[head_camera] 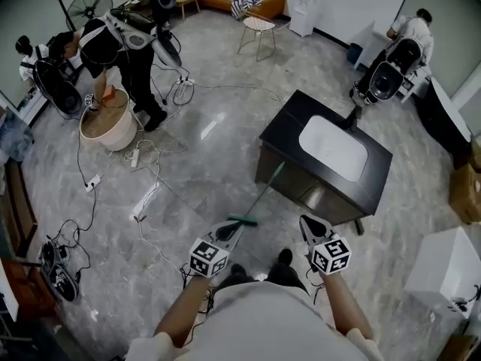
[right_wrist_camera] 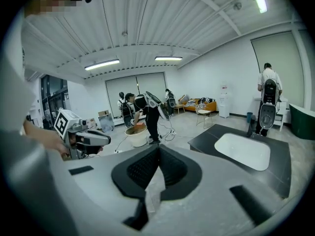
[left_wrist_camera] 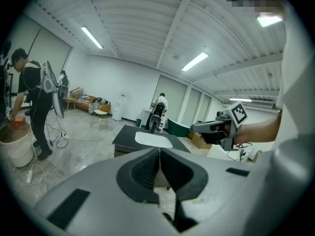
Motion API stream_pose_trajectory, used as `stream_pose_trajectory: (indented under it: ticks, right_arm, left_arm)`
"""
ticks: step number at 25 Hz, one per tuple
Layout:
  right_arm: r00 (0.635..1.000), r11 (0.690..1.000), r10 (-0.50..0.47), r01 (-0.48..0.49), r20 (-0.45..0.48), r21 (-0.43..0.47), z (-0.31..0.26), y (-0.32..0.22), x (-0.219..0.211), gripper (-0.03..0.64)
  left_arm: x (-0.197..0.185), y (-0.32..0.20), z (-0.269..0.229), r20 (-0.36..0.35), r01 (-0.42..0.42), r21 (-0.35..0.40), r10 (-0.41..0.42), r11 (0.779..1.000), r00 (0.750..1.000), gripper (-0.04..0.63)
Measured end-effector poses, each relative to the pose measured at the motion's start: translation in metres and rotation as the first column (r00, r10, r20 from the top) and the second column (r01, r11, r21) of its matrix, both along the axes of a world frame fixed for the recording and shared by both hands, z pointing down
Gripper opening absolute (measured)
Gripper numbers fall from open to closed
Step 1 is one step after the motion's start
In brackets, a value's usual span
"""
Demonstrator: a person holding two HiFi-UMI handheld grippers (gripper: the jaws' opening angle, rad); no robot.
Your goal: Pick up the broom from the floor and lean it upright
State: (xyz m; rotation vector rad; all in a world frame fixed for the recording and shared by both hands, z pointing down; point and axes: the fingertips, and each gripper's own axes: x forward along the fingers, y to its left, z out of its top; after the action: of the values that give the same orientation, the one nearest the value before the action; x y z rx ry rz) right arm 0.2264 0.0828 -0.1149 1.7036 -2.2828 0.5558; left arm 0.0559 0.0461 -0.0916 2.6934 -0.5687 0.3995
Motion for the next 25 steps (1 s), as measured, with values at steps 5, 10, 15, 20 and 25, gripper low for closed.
stream_pose_trajectory:
  ticks: [5, 10, 15, 20, 25]
  right_arm:
    - [0.999, 0.999, -0.028, 0.029, -0.042, 0.018, -0.012, 0.024, 0.033, 0.002]
    - [0.997, 0.997, -0.07, 0.071, -0.016, 0.04, -0.024, 0.05, 0.064, 0.001]
    - [0.993, 0.991, -0.115, 0.116, -0.014, 0.072, -0.023, 0.064, 0.09, 0.0]
    - [0.993, 0.989, -0.12, 0.119, 0.005, 0.083, -0.026, 0.06, 0.094, 0.001]
    - [0.993, 0.989, -0.119, 0.117, 0.021, 0.095, -0.029, 0.062, 0.098, 0.001]
  left_arm:
    - [0.03, 0.013, -0.017, 0.015, -0.001, 0.045, 0.001, 0.999, 1.0, 0.014]
    - [0.056, 0.039, -0.024, 0.047, 0.037, 0.076, -0.041, 0.996, 0.998, 0.014]
    - [0.082, 0.058, -0.017, 0.056, 0.086, 0.073, -0.09, 0.994, 0.994, 0.014]
    - [0.079, 0.064, -0.017, 0.028, 0.126, 0.03, -0.127, 0.992, 0.992, 0.014]
    - [0.08, 0.069, -0.018, 0.027, 0.133, 0.021, -0.134, 0.991, 0.991, 0.014]
